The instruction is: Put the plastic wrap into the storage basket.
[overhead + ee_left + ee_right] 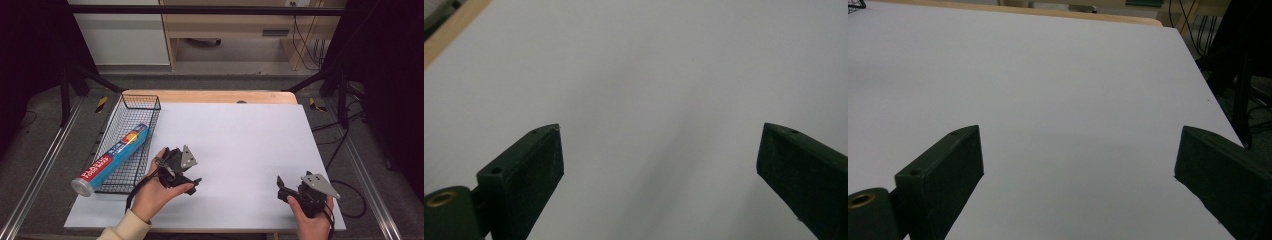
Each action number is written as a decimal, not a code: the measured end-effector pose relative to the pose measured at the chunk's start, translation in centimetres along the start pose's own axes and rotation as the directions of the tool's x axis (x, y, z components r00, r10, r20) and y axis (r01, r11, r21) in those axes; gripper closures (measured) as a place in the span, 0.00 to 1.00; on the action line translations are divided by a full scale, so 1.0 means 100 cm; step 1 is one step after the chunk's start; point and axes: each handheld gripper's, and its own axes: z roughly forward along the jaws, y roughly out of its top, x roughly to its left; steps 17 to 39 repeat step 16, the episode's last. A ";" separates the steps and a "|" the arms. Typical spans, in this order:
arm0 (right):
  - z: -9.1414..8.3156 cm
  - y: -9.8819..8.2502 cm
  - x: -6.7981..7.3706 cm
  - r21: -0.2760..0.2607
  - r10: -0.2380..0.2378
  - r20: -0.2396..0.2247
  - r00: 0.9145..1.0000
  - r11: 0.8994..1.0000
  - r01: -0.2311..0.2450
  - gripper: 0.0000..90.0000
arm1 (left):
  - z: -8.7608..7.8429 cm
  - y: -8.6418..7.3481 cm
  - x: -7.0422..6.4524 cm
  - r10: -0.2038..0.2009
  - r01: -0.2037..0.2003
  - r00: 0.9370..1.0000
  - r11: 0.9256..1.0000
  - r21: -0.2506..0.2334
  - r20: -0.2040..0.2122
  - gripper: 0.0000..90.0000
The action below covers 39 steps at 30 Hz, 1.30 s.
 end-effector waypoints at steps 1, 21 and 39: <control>0.000 0.000 0.000 0.000 0.000 0.000 1.000 1.000 0.000 0.06 | 0.000 0.000 0.000 0.000 0.000 1.000 1.000 0.000 0.000 0.06; 0.006 -0.003 -0.002 0.054 -0.005 -0.019 1.000 0.998 0.006 0.05 | 0.010 -0.060 -0.012 0.016 -0.012 0.999 0.995 -0.095 0.049 0.06; 0.006 -0.003 -0.002 0.054 -0.005 -0.019 1.000 0.998 0.006 0.05 | 0.010 -0.060 -0.012 0.016 -0.012 0.999 0.995 -0.095 0.049 0.06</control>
